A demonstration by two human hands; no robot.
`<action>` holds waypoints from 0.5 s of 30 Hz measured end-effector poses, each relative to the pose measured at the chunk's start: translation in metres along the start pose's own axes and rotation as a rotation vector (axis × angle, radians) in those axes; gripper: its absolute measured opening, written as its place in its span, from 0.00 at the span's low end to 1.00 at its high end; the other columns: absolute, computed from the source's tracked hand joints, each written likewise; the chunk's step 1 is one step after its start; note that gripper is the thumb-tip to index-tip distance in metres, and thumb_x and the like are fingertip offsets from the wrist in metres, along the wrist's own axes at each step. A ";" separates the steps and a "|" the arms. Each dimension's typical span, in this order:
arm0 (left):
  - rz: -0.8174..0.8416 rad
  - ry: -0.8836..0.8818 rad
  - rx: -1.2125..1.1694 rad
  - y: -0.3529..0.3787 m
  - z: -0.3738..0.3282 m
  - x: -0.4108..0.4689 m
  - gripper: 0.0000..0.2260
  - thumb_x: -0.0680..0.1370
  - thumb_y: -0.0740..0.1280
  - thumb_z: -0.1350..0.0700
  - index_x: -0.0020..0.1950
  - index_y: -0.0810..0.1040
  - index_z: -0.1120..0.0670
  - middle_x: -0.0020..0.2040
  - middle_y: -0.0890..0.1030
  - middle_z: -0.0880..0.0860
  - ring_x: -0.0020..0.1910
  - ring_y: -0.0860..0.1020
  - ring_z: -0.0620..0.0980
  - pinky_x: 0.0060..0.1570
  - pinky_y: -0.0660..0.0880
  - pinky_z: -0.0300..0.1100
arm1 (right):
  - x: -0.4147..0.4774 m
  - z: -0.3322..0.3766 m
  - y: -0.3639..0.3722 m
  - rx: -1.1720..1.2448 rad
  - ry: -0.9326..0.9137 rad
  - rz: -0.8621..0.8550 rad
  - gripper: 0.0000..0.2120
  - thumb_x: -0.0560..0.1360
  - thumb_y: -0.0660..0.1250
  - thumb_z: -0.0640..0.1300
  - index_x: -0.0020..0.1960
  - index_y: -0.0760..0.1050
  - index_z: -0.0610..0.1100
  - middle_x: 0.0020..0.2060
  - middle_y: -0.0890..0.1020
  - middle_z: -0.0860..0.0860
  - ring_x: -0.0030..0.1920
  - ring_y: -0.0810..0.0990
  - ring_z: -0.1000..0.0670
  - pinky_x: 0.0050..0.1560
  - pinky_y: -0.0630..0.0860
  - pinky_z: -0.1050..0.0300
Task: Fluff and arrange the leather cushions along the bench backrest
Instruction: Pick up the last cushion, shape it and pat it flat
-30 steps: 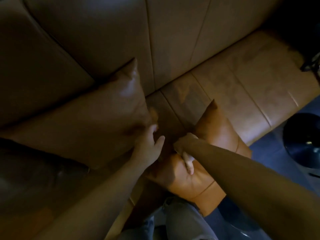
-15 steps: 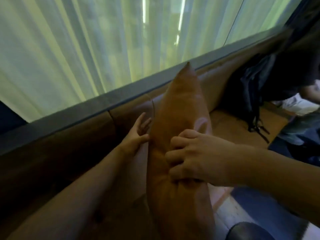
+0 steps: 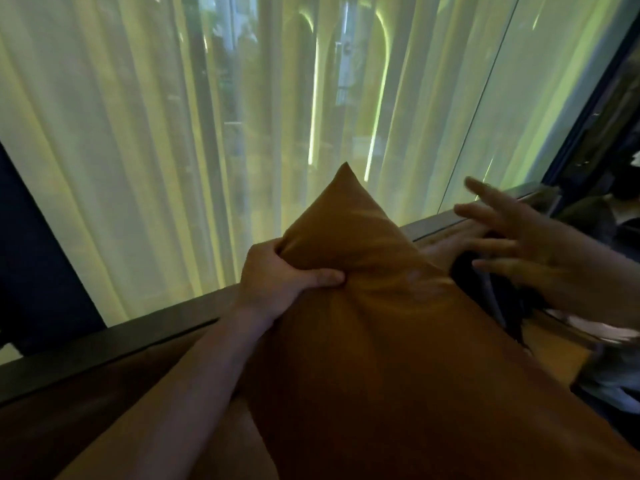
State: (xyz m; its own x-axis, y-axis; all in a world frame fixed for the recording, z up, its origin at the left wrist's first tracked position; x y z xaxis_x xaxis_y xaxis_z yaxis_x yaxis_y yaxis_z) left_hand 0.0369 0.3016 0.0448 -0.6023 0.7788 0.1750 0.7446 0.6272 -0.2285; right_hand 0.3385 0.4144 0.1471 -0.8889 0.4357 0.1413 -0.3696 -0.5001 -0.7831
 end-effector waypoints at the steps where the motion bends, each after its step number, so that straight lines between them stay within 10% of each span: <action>1: -0.066 -0.012 0.038 0.011 -0.001 -0.005 0.38 0.45 0.85 0.35 0.51 0.82 0.46 0.46 0.83 0.41 0.46 0.83 0.44 0.48 0.82 0.44 | 0.015 -0.017 -0.008 0.313 0.172 -0.026 0.47 0.67 0.78 0.63 0.77 0.54 0.75 0.77 0.69 0.62 0.76 0.71 0.46 0.71 0.70 0.32; 5: -0.203 0.019 0.222 0.087 -0.003 0.002 0.35 0.47 0.80 0.26 0.46 0.80 0.43 0.44 0.83 0.41 0.43 0.82 0.44 0.45 0.83 0.47 | 0.099 -0.079 0.013 0.182 0.229 0.173 0.66 0.50 0.82 0.72 0.81 0.52 0.65 0.73 0.71 0.64 0.69 0.74 0.57 0.69 0.74 0.49; 9: -0.224 -0.028 0.410 0.165 0.019 0.026 0.32 0.52 0.78 0.25 0.45 0.79 0.43 0.42 0.83 0.42 0.42 0.81 0.45 0.42 0.81 0.47 | 0.151 -0.174 0.025 0.147 0.212 0.285 0.34 0.55 0.87 0.57 0.59 0.82 0.55 0.52 0.88 0.57 0.54 0.85 0.56 0.64 0.79 0.45; 15: 0.438 -0.438 0.281 0.200 0.139 0.062 0.52 0.51 0.88 0.41 0.69 0.66 0.37 0.66 0.78 0.45 0.66 0.77 0.47 0.68 0.76 0.52 | 0.156 -0.301 0.078 0.231 0.043 0.350 0.34 0.52 0.89 0.49 0.56 0.81 0.55 0.51 0.87 0.60 0.55 0.84 0.59 0.61 0.79 0.51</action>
State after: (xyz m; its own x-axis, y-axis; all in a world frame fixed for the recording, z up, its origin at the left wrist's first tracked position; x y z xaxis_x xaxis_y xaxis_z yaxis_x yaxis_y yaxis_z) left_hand 0.1086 0.4744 -0.1235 -0.3670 0.8485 -0.3812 0.8791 0.1824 -0.4404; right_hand 0.2526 0.6687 -0.0739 -0.9613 0.2382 -0.1385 -0.1026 -0.7759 -0.6224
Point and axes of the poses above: each hand's wrist, its own x-axis towards the middle knuckle, its own y-axis out of the palm, z = x × y, the point moved 3 cm from there along x, towards the middle knuckle
